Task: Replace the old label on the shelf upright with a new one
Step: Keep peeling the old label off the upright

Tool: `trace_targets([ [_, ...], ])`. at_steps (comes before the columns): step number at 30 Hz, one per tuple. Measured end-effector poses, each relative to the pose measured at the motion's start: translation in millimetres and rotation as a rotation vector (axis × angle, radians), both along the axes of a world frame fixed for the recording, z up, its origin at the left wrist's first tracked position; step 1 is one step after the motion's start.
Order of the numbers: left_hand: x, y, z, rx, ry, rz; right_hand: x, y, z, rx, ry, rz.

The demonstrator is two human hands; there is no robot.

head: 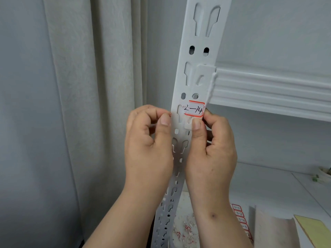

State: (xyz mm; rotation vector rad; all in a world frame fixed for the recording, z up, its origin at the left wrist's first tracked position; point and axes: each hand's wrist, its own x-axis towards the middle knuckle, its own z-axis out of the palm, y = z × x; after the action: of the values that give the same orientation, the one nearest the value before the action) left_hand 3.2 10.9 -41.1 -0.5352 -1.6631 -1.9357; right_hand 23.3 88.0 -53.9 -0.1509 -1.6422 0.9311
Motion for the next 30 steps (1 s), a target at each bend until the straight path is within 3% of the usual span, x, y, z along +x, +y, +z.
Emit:
trace_targets([
  [4,12,-1,4,0.326,-0.256,-0.314,0,0,1,0.000,-0.009,0.008],
  [7,16,-5,2,0.441,-0.368,-0.449,1,1,2,-0.004,-0.026,0.017],
  [14,21,-8,-10,0.486,-0.480,-0.511,6,2,6,-0.065,-0.078,0.089],
  [22,28,-8,-32,0.618,-0.700,-0.898,27,5,0,-0.237,-0.149,0.276],
  [30,36,-7,-41,0.700,-0.860,-0.947,55,1,-29,-0.357,-0.169,0.331],
])
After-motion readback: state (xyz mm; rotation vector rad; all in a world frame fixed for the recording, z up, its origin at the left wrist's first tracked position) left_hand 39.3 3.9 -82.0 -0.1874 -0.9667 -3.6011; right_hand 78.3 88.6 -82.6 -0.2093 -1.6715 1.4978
